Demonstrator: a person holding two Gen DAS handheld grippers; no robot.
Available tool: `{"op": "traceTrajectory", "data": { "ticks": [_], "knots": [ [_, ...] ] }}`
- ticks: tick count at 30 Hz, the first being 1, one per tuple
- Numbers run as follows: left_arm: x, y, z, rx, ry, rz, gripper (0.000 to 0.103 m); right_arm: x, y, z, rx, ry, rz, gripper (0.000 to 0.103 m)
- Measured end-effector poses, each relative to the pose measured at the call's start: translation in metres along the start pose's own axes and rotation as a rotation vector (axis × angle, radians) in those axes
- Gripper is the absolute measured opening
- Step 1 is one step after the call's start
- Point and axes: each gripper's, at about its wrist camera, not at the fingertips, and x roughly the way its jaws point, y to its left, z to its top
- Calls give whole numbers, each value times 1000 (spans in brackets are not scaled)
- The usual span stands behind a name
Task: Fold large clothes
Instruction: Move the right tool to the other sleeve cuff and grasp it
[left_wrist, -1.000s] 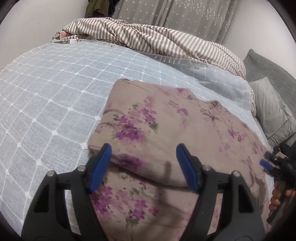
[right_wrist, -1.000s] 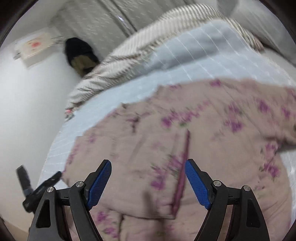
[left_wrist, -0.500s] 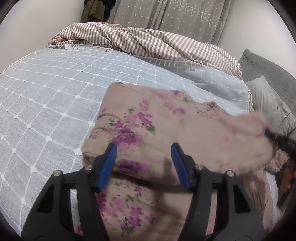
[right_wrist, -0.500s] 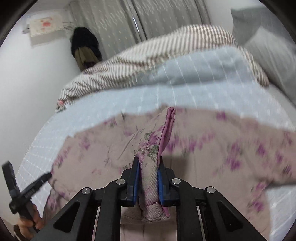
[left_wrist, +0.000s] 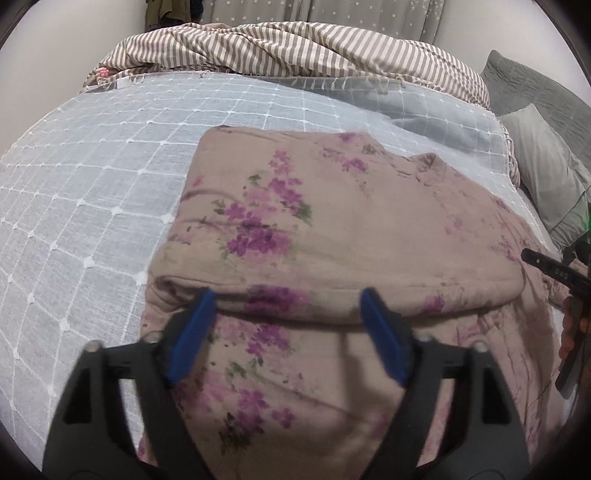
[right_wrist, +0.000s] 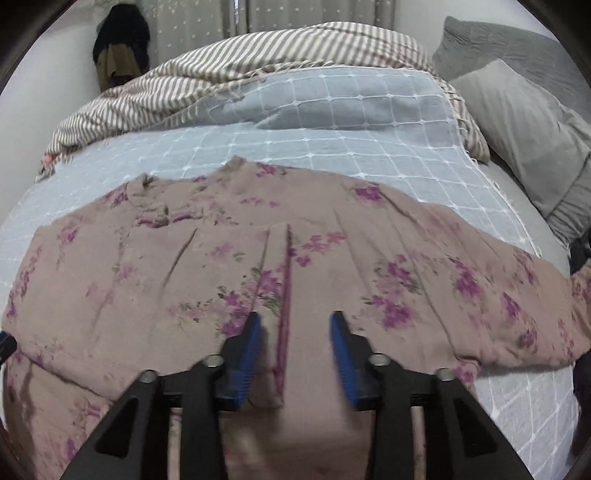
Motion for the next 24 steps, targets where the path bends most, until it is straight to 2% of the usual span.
{"op": "traceTrajectory", "data": {
  "ticks": [2, 3, 6, 13, 15, 18, 20, 24],
  "knots": [
    [-5, -1, 1, -6, 7, 0, 89, -17, -17, -2, 47, -48, 9, 74],
    [-6, -2, 1, -8, 16, 3, 93, -26, -25, -3, 67, -64, 13, 76],
    [-10, -4, 0, -20, 31, -1, 101, -44, -48, -6, 119, -78, 24, 78],
    [-15, -18, -3, -31, 60, -12, 102, -66, -121, -21, 246, -74, -51, 78],
    [-15, -21, -4, -46, 69, -57, 102, -69, -142, -26, 282, -65, -84, 78],
    [-12, -24, -6, -67, 113, -167, 102, -75, -174, -34, 329, -69, -141, 78],
    [-13, -27, -8, -75, 105, -234, 102, -79, -196, -39, 364, -65, -188, 78],
    [-13, -32, -13, -91, 120, -462, 103, -87, -241, -46, 448, -67, -264, 78]
  ]
}}
